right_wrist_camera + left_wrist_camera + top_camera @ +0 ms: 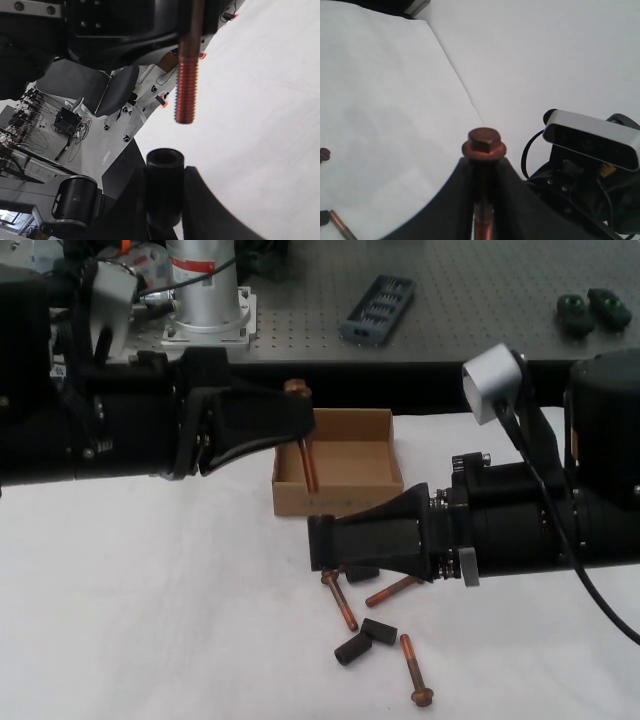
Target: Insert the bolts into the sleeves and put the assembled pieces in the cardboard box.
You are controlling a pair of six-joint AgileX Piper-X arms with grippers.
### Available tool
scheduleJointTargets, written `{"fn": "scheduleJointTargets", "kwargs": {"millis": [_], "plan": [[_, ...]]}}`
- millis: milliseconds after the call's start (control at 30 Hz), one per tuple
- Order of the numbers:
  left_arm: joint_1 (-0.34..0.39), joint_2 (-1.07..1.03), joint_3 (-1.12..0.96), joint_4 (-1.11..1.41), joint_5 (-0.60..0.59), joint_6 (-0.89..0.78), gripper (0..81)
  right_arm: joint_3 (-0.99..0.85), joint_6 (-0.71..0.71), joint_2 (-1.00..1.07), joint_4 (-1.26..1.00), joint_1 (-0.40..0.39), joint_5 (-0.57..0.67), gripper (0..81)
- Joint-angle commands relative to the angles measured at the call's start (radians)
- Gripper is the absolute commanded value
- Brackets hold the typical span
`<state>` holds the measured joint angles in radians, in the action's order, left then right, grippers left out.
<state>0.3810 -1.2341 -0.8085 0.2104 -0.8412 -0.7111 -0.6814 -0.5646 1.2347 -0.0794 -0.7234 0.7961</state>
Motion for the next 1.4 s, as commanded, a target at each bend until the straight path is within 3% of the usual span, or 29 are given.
{"fn": "scheduleJointTargets", "kwargs": {"millis": [0, 1067, 1367], "plan": [[-0.003, 0.016, -0.003, -0.009, -0.04, -0.022, 0.6, -0.012, 0.023, 0.005, -0.031, 0.002, -0.002, 2.7], [-0.001, 0.016, -0.003, -0.015, -0.185, -0.029, 0.6, -0.012, 0.02, 0.008, -0.062, 0.006, -0.002, 2.7], [-0.001, 0.016, -0.003, -0.032, -0.231, 0.081, 0.6, -0.012, -0.051, 0.008, -0.062, 0.051, 0.006, 2.7]]}}
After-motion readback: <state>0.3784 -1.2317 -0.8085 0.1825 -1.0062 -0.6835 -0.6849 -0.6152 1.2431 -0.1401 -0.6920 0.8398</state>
